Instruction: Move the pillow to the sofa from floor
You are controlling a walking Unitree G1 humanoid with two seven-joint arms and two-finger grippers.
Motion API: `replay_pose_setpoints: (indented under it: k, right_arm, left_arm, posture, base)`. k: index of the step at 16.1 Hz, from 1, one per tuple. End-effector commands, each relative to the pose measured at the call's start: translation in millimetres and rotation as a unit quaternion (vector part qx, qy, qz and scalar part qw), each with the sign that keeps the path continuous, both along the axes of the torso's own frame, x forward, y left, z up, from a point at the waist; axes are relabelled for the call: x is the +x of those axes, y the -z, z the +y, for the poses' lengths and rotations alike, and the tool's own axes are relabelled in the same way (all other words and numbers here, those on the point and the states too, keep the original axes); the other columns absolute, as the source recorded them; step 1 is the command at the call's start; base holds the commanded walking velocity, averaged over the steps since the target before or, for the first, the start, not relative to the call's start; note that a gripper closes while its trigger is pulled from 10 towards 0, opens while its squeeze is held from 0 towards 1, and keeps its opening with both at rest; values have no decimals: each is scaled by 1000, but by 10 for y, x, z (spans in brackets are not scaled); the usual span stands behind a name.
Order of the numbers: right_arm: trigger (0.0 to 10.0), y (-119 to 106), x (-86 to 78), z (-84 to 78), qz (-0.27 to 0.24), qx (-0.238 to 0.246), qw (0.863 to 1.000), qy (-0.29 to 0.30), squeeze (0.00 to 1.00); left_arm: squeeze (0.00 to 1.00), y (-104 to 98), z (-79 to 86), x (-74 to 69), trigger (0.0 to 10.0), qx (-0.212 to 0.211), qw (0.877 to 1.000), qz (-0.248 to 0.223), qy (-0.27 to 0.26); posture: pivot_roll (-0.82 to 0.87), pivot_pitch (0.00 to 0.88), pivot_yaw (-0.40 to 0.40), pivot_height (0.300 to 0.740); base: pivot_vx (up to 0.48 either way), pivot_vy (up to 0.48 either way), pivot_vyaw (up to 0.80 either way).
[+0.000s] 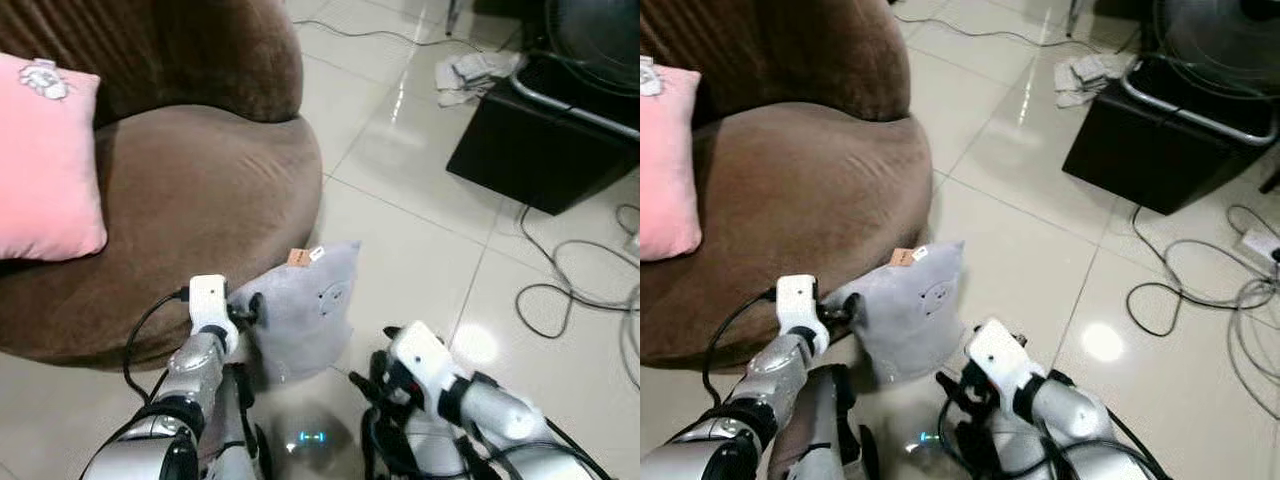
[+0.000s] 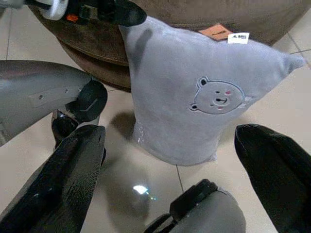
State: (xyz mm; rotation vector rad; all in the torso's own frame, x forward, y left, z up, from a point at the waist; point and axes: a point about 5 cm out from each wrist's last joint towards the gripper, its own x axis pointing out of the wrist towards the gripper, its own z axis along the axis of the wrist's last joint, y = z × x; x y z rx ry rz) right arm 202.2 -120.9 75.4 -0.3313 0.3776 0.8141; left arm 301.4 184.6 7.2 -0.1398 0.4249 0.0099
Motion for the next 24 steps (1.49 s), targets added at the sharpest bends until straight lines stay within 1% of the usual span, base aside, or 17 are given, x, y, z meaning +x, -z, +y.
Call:
replay_pose_setpoints:
  k: [1,3,6,8,9,10,11,12,14,15,16,17,18,20,21,22,24]
  right_arm:
    - [10000,15,-64,25,9,-1,1000,-13,0]
    - [10000,31,-148,7,16,-9,1000,-23,0]
    - [10000,-10,-201,-74,16,-16,999,-24,0]
    - [10000,-37,-242,-105,22,-18,999,-35,0]
    - [10000,-21,-269,-117,32,-13,998,-43,0]
    - [10000,-9,-288,-126,37,-10,998,-46,0]
    - [10000,31,-309,-126,40,-12,998,-47,0]
    - [10000,64,-328,-133,43,-14,998,-47,0]
    - [10000,69,-360,-169,46,-15,998,-47,0]
    - [10000,62,-375,-189,48,-15,998,-48,0]
    - [10000,52,-387,-205,49,-15,998,-48,0]
    - [10000,33,-403,-223,49,-15,997,-49,0]
    - [10000,19,-413,-231,49,-15,997,-50,0]
    - [10000,-77,-458,-250,48,-17,997,-59,0]
    - [10000,-138,-479,-230,44,-16,997,-63,0]
    - [10000,-201,-513,-217,41,-14,997,-66,0]
    - [10000,-276,-562,-202,42,-18,996,-76,0]
  left_arm:
    - [608,60,21,-55,10000,-5,1000,12,-13]
    - [0,105,-2,-95,10000,-28,999,19,-20]
    - [0,142,-32,-131,10000,-40,999,20,-29]
    - [0,138,-31,-131,10000,-27,999,17,-32]
    - [0,137,-10,-134,8980,-5,999,17,-33]
    - [0,138,-5,-135,7961,3,999,18,-33]
    - [0,139,8,-138,5882,9,999,19,-32]
    - [0,141,31,-145,4627,20,999,20,-30]
    - [0,152,91,-168,2627,40,998,23,-35]
    - [0,148,152,-180,3059,56,997,23,-46]
    - [0,142,194,-185,3059,67,996,21,-55]
    - [0,128,263,-190,10000,79,994,18,-71]
    - [0,121,290,-192,10000,85,993,17,-77]
    - [0,141,349,-229,10000,72,992,20,-97]
    - [839,160,357,-249,10000,57,993,24,-103]
    - [1000,177,357,-267,10000,46,993,26,-108]
    - [1000,204,411,-312,10000,34,990,32,-134]
  posture:
    - [-282,232,-41,588]
    - [-312,218,-61,588]
    - [-344,201,-90,588]
    - [-358,194,-104,588]
    - [-359,190,-110,588]
    - [-358,186,-114,588]
    - [-356,185,-118,588]
    - [-356,186,-121,588]
    - [-361,187,-130,588]
    - [-361,189,-136,588]
    - [-362,190,-138,588]
    - [-363,191,-147,588]
    - [-363,191,-151,588]
    - [-365,184,-169,588]
    - [-370,181,-183,588]
    - [-374,180,-193,588]
    - [-384,178,-217,588]
  base:
    - [0,0,0]
    - [0,0,0]
    - [0,0,0]
    - [0,0,0]
    - [0,0,0]
    - [0,0,0]
    - [0,0,0]
    - [0,0,0]
    - [0,0,0]
    - [0,0,0]
    - [0,0,0]
    - [0,0,0]
    - [0,0,0]
    - [0,0,0]
    - [0,0,0]
    - [0,0,0]
    - [0,0,0]
